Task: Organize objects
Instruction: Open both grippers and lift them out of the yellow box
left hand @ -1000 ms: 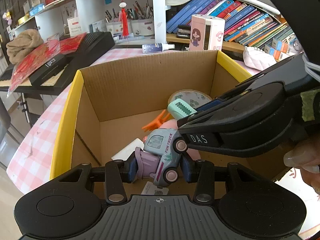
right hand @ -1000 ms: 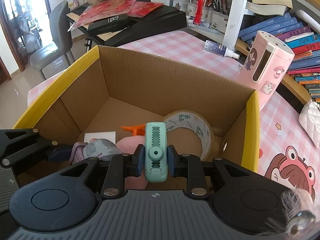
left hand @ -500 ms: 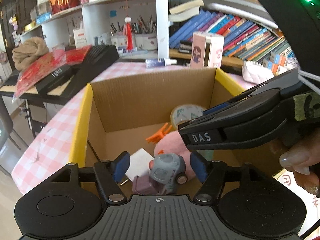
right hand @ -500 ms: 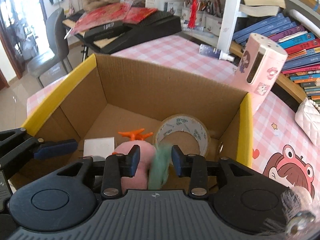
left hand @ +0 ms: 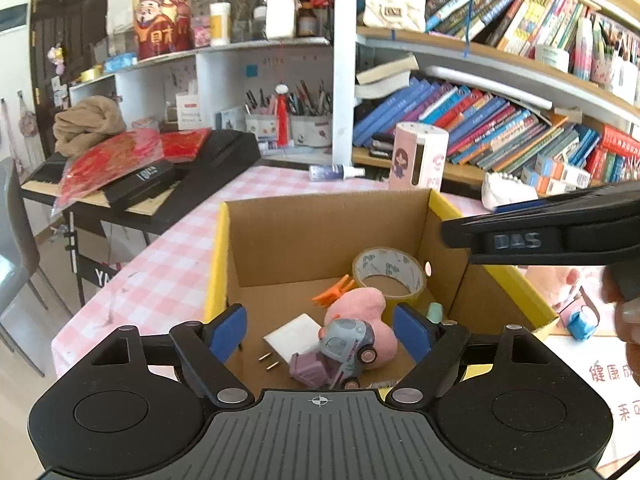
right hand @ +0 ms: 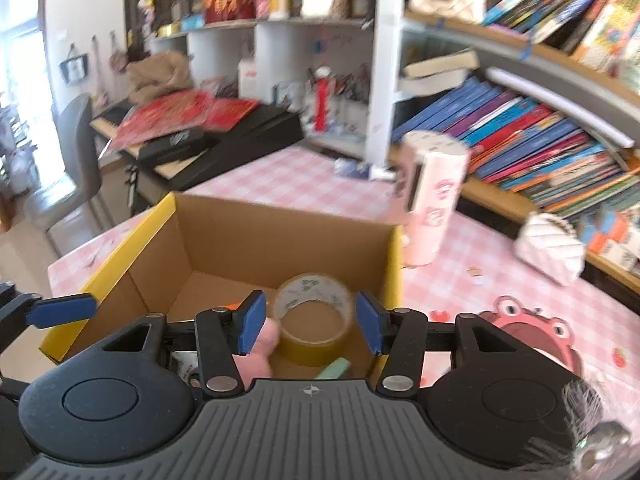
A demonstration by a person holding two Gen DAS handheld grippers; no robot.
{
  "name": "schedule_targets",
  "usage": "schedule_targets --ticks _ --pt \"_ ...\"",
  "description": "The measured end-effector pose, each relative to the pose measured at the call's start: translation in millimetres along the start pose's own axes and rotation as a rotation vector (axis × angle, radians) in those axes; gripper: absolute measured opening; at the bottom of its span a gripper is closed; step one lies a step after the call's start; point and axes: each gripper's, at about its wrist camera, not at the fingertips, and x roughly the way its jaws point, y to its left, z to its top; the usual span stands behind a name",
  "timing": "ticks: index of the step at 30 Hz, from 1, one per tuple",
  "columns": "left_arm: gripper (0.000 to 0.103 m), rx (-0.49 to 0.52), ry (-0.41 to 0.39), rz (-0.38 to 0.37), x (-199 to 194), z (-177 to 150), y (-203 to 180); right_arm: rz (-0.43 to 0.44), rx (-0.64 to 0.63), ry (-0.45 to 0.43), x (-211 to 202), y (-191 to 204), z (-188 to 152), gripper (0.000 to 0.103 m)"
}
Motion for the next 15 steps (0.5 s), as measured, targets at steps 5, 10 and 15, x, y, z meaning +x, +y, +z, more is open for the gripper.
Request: schedule_targets --ticks 5,10,15 --pt "0.085 -0.021 -0.032 0.005 -18.2 -5.4 6.4 -0.085 0.037 -0.069 -32.8 -6.0 -11.3 0.052" --pt "0.085 -0.027 -0.041 0.005 -34.8 -14.9 10.5 -0.152 0.074 -0.088 -60.1 -10.6 -30.0 0.054" --pt "0.085 -0.023 -0.031 0.008 -49.2 -28.3 14.9 -0.181 0.098 -0.057 -79.0 -6.4 -53.3 0.055"
